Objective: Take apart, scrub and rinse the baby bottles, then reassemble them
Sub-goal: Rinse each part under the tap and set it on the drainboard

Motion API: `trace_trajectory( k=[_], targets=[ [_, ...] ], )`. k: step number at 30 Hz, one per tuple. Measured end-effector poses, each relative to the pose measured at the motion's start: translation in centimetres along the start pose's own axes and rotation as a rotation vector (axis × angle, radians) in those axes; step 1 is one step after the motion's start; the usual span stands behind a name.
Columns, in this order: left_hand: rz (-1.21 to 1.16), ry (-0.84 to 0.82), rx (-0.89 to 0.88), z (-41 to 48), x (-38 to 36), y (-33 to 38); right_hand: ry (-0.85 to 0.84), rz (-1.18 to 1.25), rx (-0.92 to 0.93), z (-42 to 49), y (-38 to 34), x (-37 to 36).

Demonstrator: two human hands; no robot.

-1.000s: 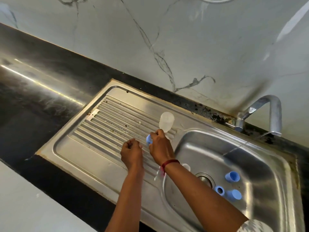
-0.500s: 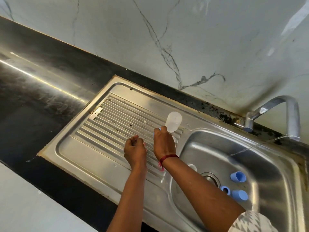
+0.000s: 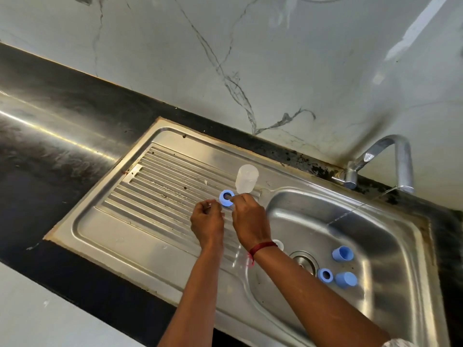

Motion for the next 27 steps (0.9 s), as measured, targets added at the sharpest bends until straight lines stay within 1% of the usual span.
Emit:
trace_trajectory(
  k=[5, 8, 11, 13, 16, 19, 23, 27],
  targets=[
    [0.049, -0.211, -0.036, -3.8, -2.8, -0.3, 0.079, -0.034, -0.08, -2.5, 4.8, 4.0],
    [0.104, -0.308, -0.025, -6.3, -4.3, -1.3, 0.045, -0.069, -0.14, -4.4, 8.2, 5.2],
    [0.148, -0.44, -0.012, -9.5, -6.4, -2.3, -0.018, -0.065, -0.243, -6.4, 11.8, 5.9],
    [0.159, -0.515, -0.006, -11.4, -8.0, -2.9, -0.022, -0.066, -0.263, -7.4, 13.7, 6.3],
    [0.235, -0.563, -0.013, -14.6, -10.1, -3.9, -0.04, -0.046, -0.333, -8.9, 17.3, 7.2],
    [0.295, -0.636, 0.018, -17.2, -12.1, -5.5, -0.077, -0.035, -0.421, -10.1, 21.0, 7.6],
    [0.345, -0.663, 0.065, -18.9, -14.1, -7.2, -0.1, -0.06, -0.532, -11.3, 25.7, 8.0],
    [0.378, -0.667, 0.17, -19.9, -15.6, -8.6, -0.154, -0.097, -0.633, -12.4, 30.2, 8.2]
  ],
)
Point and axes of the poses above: each hand's wrist, its own z-axis towards the middle knuckle, its own x-axis out of the back of the hand, y = z × x, the point moved 7 cm from there along z, towards the middle knuckle, and after that the axes turned 8 degrees about y, right-handed, at the moved point
